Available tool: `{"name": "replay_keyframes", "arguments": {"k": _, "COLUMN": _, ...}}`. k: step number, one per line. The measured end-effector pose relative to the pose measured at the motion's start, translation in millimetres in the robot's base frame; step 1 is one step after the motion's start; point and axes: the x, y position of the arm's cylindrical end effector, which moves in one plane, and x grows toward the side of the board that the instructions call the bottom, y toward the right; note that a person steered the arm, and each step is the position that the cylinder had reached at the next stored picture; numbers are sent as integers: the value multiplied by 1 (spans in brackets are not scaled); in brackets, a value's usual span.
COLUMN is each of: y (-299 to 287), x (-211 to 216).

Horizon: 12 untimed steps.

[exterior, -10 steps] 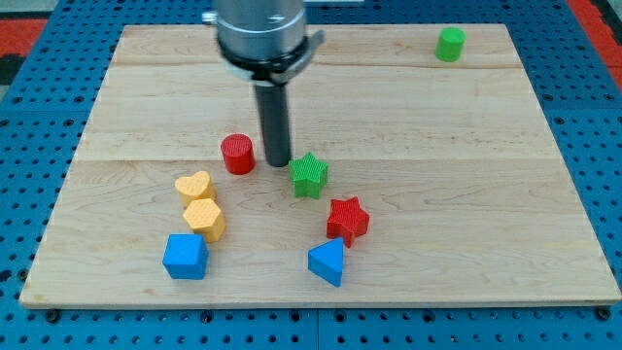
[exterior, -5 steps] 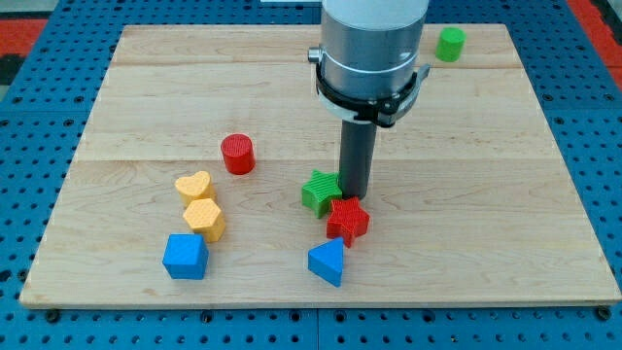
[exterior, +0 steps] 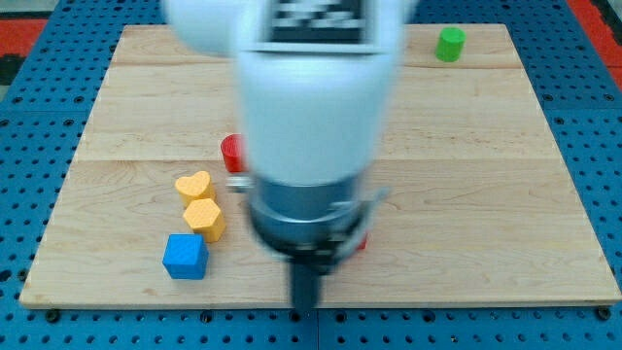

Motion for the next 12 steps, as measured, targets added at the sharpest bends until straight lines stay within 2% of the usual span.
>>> {"name": "replay_keyframes", "arguments": {"k": 1, "y": -22, "x": 0}}
{"name": "replay_keyframes", "arguments": {"k": 3, "y": -20, "x": -61}}
{"name": "replay_keyframes", "arguments": {"k": 5, "y": -80, "x": -76}}
{"name": "replay_keyframes", "arguments": {"k": 7, "y": -80, "x": -102}}
{"name": "replay_keyframes", "arguments": {"k": 8, "y": -66, "x": -100}}
{"name": "replay_keyframes", "arguments": {"k": 10, "y": -73, "x": -135}}
{"name": "replay_keyframes", "arguments": {"k": 11, "y": -86, "x": -135}}
{"name": "replay_keyframes", "arguments": {"k": 12, "y": -66, "x": -148}}
